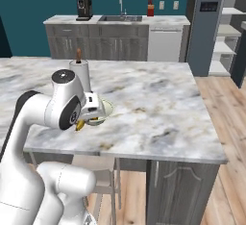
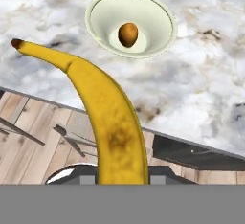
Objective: Retrieve the mango and banana from the fridge and place them into the bowl on the dining table.
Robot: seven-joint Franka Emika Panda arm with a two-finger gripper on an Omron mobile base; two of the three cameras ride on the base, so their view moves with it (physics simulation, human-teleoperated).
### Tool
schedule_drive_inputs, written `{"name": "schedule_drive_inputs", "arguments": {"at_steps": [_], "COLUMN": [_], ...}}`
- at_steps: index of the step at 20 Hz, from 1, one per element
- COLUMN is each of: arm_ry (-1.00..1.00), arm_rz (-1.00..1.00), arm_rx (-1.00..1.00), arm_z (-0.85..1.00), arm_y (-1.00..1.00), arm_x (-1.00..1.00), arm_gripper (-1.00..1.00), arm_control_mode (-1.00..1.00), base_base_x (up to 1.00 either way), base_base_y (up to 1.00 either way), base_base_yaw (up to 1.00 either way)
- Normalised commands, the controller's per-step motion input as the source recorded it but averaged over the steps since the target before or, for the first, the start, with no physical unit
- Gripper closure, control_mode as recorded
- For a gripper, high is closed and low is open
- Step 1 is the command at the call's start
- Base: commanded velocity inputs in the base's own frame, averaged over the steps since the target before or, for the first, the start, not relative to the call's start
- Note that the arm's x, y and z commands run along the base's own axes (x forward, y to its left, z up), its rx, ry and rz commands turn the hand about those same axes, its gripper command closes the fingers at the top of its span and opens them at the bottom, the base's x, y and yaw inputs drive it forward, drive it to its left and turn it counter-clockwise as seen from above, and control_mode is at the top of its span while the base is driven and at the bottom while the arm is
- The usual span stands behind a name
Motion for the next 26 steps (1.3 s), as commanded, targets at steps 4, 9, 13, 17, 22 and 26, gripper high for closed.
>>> {"name": "schedule_drive_inputs", "arguments": {"at_steps": [4,9,13,17,22,26], "arm_ry": [-0.09,0.00,0.02,0.06,0.15,0.10], "arm_rz": [0.09,0.01,0.00,0.00,0.00,0.00], "arm_rx": [0.00,0.00,0.00,0.00,0.00,0.00], "arm_z": [-0.14,-0.06,-0.12,-0.17,-0.27,-0.33], "arm_y": [0.29,0.43,0.32,0.17,0.00,0.00], "arm_x": [0.99,0.77,0.65,0.61,0.43,0.36], "arm_gripper": [1.00,1.00,1.00,1.00,1.00,1.00], "arm_control_mode": [-1.00,-1.00,-1.00,-1.00,-1.00,-1.00], "base_base_x": [0.00,0.00,0.00,0.00,0.00,0.00], "base_base_y": [0.00,0.00,0.00,0.00,0.00,0.00], "base_base_yaw": [0.00,0.00,0.00,0.00,0.00,0.00]}}
